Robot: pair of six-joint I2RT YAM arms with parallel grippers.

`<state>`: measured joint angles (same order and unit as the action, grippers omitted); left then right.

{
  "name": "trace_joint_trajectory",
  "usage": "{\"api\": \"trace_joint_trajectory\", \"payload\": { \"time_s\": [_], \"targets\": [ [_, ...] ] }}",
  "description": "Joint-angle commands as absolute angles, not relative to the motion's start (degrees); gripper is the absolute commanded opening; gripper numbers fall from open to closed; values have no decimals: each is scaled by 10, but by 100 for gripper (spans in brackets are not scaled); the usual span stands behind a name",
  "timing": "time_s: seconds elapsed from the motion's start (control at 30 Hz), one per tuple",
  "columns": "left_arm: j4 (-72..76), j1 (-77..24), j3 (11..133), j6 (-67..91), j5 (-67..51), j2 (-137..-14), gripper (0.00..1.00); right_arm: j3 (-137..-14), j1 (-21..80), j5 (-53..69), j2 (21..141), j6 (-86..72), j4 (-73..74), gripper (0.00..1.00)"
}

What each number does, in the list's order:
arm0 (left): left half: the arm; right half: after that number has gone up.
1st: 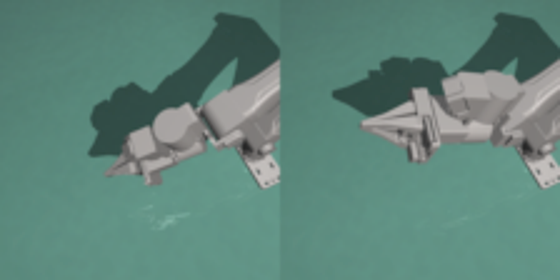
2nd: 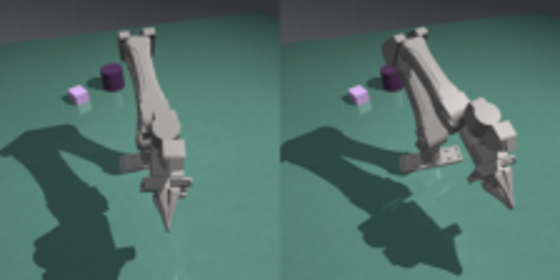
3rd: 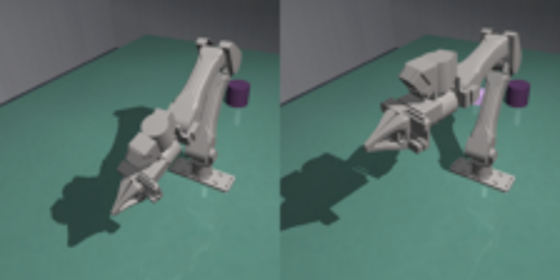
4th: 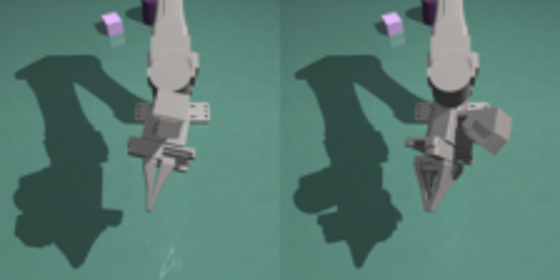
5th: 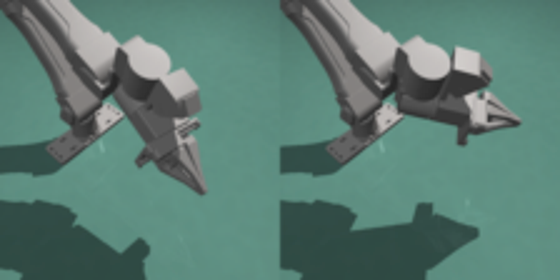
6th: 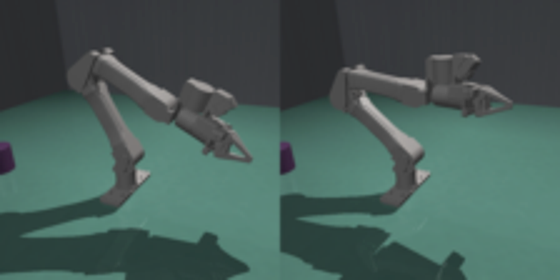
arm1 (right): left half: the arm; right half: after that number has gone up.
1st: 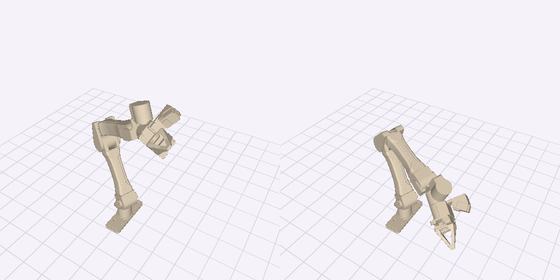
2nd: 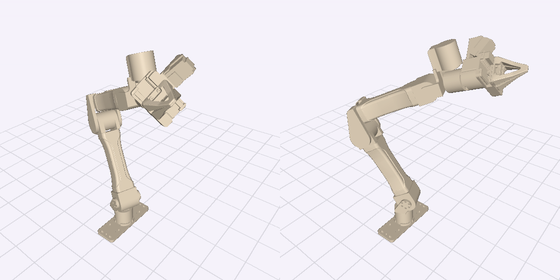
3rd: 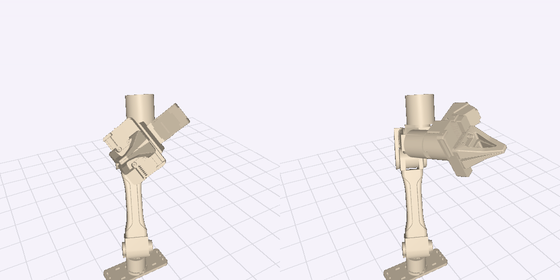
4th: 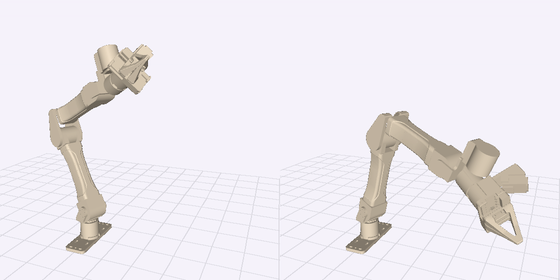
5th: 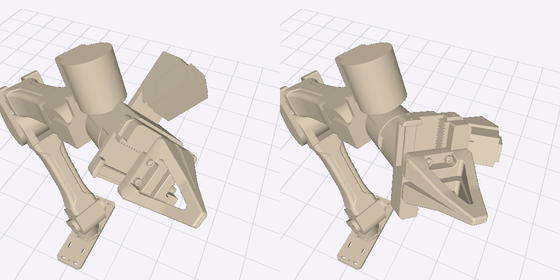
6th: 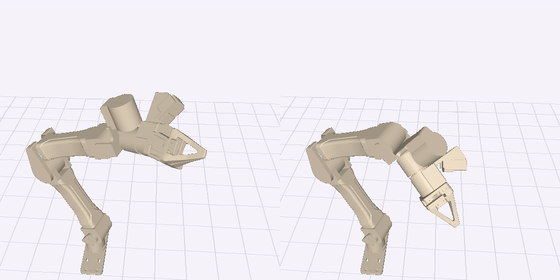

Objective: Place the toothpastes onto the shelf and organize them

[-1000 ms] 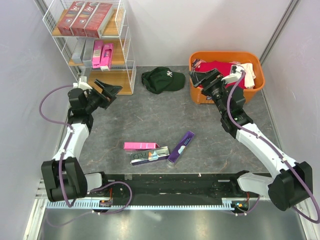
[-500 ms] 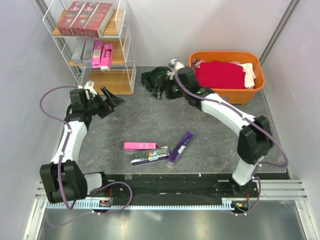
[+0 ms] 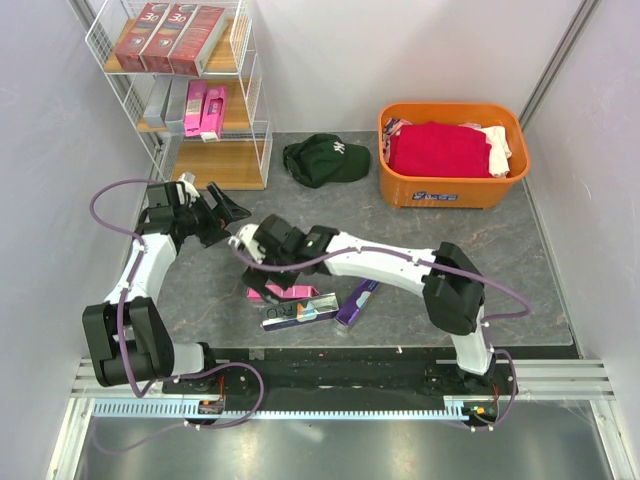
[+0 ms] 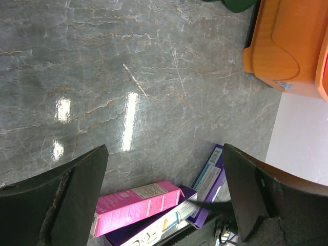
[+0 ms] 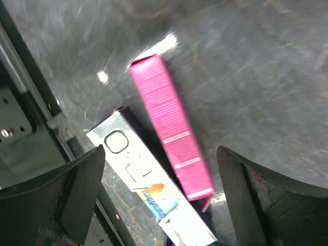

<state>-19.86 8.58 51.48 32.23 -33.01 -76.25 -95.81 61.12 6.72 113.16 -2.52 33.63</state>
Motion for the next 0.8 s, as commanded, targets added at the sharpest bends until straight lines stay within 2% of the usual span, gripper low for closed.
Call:
{"api": "trace_joint_trajectory", "payload": {
  "time_s": [0.0, 0.4, 0.67, 0.77],
  "targets": [
    [-197, 91, 519, 299, -325, -759, 100, -971, 643, 4, 1153, 26, 363, 98],
    [-197, 98, 499, 297, -329, -754, 100, -969, 654, -47, 1207, 4, 287, 97],
    [-197, 100, 497, 297, -330, -753, 100, -991, 653, -28, 1241, 5, 287, 86],
    [-197, 100, 496, 298, -330, -753, 100, -993, 653, -28, 1251, 5, 287, 77]
  ]
}}
